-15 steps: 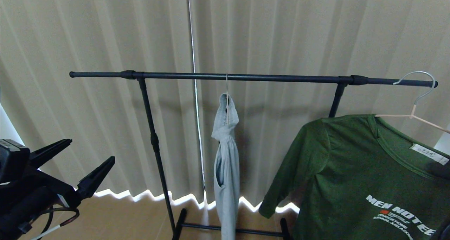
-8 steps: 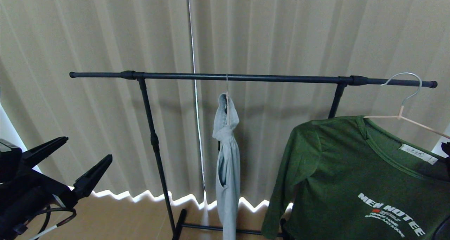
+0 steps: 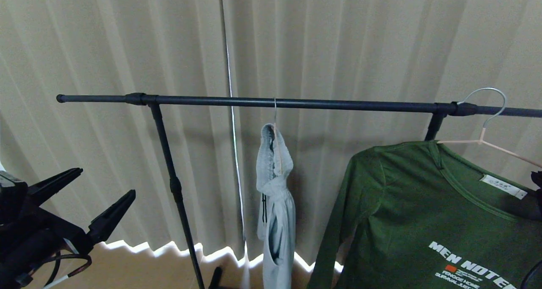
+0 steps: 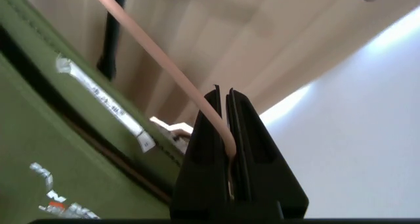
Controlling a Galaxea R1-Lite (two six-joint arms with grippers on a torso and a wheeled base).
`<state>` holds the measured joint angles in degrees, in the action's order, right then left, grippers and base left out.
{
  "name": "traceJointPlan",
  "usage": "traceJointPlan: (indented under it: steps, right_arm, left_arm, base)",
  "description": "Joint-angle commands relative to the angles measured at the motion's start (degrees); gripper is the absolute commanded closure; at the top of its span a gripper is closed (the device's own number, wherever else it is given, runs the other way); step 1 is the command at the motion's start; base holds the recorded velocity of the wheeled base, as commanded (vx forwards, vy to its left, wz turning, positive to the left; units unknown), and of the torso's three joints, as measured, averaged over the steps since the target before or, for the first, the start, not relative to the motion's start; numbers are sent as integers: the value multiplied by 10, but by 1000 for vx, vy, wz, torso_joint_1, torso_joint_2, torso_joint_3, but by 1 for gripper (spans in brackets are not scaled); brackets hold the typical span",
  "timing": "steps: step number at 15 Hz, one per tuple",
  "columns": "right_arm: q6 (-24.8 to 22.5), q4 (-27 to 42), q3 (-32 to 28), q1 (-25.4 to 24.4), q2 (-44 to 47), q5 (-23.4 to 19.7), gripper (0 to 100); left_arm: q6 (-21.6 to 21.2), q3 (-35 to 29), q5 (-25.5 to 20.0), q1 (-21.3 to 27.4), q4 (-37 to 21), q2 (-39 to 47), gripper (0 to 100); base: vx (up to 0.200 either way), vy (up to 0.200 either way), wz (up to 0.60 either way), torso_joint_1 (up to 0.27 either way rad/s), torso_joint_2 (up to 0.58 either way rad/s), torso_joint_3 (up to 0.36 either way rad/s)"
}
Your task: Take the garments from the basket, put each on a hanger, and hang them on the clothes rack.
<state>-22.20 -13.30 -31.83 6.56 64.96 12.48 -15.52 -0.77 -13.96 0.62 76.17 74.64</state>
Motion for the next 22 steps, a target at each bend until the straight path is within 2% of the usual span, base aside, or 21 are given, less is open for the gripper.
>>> traceJointPlan:
  steps: [1, 5, 8, 9, 11, 13, 16, 19, 22]
  right_arm:
    - [0, 0, -2, -1, 1, 0, 100]
    - [0, -2, -10, -1, 24, -1, 100]
    - [0, -3, -45, -7, 67, 2, 100]
    - [1, -8, -73, -7, 104, 29, 100]
    - [1, -9, -92, -12, 149, 69, 100]
    - [2, -9, -101, -31, 173, 74, 100]
    - [2, -9, -118, -61, 198, 114, 100]
    - [2, -9, -126, -94, 211, 136, 100]
    - [2, -9, -124, -111, 222, 149, 100]
  left_arm:
    - [-2, 2, 0, 0, -1, 2, 0]
    - [-14, 8, 0, 0, -1, 1, 0]
    - [-14, 8, 0, 0, -1, 2, 0]
    - [-14, 8, 0, 0, -1, 2, 0]
    - [-15, 8, 0, 0, -1, 3, 0]
    - [-15, 8, 0, 0, -1, 4, 0]
    - [-16, 8, 0, 0, -1, 5, 0]
    - [-16, 8, 0, 0, -2, 5, 0]
    - [-16, 8, 0, 1, -2, 6, 0]
  base:
    - [200, 0, 0, -2, -2, 2]
    - [0, 0, 0, 0, 0, 0]
    - [0, 0, 0, 0, 0, 0]
    - [0, 0, 0, 0, 0, 0]
    - [0, 0, 0, 0, 0, 0]
    - [0, 0, 0, 0, 0, 0]
    - [0, 0, 0, 0, 0, 0]
    - [0, 0, 0, 0, 0, 0]
    - [0, 0, 0, 0, 0, 0]
